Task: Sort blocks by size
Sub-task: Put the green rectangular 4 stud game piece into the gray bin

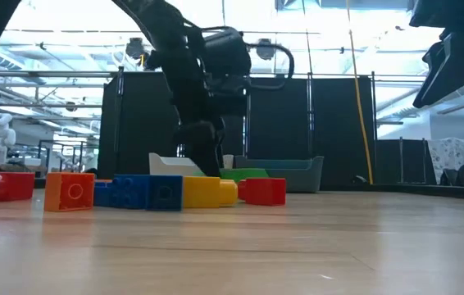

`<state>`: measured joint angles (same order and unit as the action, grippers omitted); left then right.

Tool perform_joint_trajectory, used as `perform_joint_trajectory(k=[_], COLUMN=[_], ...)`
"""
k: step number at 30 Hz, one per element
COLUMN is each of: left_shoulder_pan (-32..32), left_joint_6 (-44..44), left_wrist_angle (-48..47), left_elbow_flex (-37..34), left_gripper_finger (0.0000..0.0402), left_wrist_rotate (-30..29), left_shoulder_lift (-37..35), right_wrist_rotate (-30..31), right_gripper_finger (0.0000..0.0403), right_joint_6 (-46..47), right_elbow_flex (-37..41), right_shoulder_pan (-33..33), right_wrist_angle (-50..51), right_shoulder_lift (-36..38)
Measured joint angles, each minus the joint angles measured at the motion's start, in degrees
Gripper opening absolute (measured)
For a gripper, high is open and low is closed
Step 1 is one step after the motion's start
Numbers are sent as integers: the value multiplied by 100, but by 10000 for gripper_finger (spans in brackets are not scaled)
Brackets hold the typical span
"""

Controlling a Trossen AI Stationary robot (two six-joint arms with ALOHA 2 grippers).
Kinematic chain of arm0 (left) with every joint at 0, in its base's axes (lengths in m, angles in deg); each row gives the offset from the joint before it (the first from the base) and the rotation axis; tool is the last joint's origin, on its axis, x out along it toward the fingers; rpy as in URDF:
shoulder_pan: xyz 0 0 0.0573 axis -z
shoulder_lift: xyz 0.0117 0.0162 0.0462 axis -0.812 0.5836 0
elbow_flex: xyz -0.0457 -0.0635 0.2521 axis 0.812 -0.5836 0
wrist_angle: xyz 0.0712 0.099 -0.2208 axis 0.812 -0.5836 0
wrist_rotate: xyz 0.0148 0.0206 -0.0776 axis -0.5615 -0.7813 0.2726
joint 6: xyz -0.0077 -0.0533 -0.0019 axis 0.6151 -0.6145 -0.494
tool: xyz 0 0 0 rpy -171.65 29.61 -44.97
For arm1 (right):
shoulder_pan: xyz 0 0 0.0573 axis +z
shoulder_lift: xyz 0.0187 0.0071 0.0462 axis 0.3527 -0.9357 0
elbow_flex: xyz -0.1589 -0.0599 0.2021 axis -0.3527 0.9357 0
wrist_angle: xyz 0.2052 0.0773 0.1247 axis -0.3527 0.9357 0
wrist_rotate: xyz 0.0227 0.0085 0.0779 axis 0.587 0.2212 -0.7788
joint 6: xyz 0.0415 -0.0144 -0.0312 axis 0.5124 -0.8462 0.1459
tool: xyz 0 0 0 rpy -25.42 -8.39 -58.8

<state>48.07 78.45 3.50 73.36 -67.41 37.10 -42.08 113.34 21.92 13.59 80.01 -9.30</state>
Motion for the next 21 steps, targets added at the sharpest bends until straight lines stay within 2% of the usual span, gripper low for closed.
perform_joint_trajectory(k=[11,17,21], left_shoulder_pan=[12,73,73], left_joint_6=[327,324,280], left_wrist_angle=[-70,-63,-61], left_elbow_flex=[9,4,1], left_gripper_finger=[223,171,171], left_wrist_rotate=[3,-116,-116], left_shoulder_lift=[279,270,269], right_wrist_rotate=[5,15,15], right_gripper_finger=[192,192,192], right_joint_6=[0,0,24], right_elbow_flex=[-1,0,1], right_shoulder_pan=[-2,-1,-2], right_wrist_angle=[0,0,0], right_shoulder_lift=[1,0,-1])
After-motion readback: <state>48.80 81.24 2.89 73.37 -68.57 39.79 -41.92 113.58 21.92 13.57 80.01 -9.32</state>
